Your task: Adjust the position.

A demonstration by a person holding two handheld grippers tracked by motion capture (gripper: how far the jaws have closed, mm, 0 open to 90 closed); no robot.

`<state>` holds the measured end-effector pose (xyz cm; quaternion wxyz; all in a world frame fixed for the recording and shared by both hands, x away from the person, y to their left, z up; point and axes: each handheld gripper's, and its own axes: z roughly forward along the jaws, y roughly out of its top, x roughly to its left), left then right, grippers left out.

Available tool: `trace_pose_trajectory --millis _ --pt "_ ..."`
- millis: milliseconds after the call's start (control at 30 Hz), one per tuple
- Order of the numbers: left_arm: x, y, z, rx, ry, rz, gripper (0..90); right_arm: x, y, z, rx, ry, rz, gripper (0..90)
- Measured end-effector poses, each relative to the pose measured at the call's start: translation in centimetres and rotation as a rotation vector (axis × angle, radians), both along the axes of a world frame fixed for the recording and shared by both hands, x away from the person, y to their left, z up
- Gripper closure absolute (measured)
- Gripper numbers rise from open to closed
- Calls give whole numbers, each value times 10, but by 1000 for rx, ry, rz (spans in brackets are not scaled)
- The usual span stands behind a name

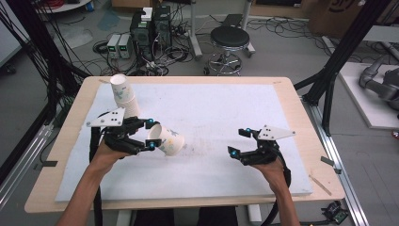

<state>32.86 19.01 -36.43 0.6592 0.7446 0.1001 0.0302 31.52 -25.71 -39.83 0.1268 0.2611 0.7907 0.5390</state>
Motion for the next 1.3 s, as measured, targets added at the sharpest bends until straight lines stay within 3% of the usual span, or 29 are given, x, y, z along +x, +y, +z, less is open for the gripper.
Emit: trace_pose_trajectory --millis 67,100,133,300,767,933,1167,1300 --pt "0 -3 0 -1 -1 -5 367 2 4 7 8 -4 51 154" --pt "0 -5 0 -3 0 -7 367 3 10 14 12 2 102 154" --pt "1 -7 0 -5 0 -12 367 3 10 14 12 2 102 154" --pt "1 -14 -1 -3 3 -24 367 7 24 31 4 -5 211 154" --pt "-1 -32 1 -5 1 -54 367 16 61 42 -8 -2 374 154" --pt "0 -39 3 -1 -3 -66 367 17 71 42 -4 4 409 154" --pt "-1 -46 6 -2 -2 -80 367 19 101 49 -10 1 512 155" --pt "-2 -48 6 -2 -2 -84 367 23 110 48 -3 7 532 154"
